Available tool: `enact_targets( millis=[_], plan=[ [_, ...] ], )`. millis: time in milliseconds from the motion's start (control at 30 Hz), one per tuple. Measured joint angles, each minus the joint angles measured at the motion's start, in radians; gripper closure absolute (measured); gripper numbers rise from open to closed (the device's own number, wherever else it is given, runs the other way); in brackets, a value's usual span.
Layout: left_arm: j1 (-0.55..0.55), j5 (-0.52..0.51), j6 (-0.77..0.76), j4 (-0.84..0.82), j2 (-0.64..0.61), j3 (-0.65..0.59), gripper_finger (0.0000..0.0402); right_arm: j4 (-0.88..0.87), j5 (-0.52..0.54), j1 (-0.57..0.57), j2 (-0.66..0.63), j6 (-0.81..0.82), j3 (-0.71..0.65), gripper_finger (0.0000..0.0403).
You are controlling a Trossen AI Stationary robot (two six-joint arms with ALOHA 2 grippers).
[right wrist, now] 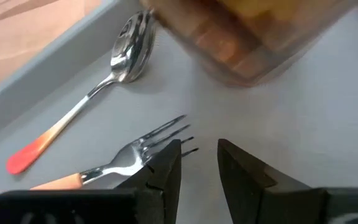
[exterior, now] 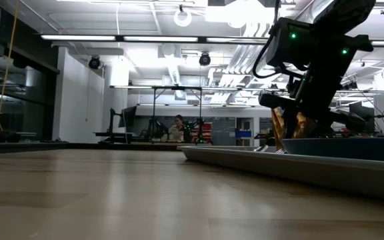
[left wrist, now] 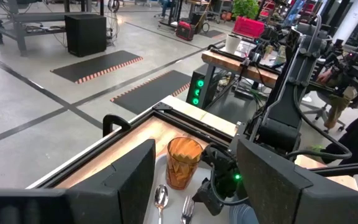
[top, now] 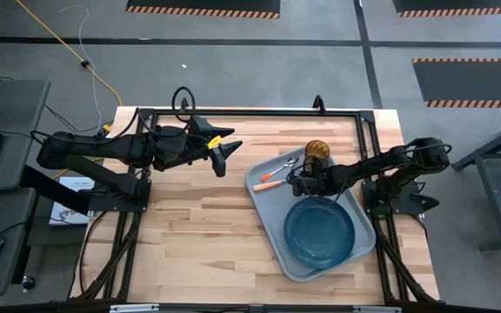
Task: Pick and place plate/cup/fork/spoon on tray
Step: Adjust the light orange fork on the gray serving tray
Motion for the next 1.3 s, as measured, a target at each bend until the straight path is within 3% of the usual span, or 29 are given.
enact_targets(
  millis=[467, 767, 900, 1033, 1300],
  plan=[
    [0.0, 0.0, 0.009, 0.0, 0.0, 0.0, 0.0188, 0.019, 0.002, 0.002, -0.001, 0.017, -0.001, 0.0309],
    [0.0, 0.0, 0.01, -0.001, 0.0, 0.0, 0.0188, -0.011, -0.048, 0.091, -0.06, -0.072, 0.018, 0.0309],
    [0.0, 0.0, 0.009, -0.001, 0.0, 0.0, 0.0188, -0.002, -0.076, 0.129, -0.093, -0.223, 0.072, 0.0328],
    [0.0, 0.0, 0.009, 0.002, 0.0, 0.0, 0.0188, 0.094, -0.141, 0.123, -0.07, -0.456, 0.167, 0.0388],
    [-0.001, 0.046, 0.056, 0.007, -0.001, 0.0, 0.0196, 0.157, -0.277, 0.031, 0.201, -0.885, 0.47, 0.0399]
  ],
)
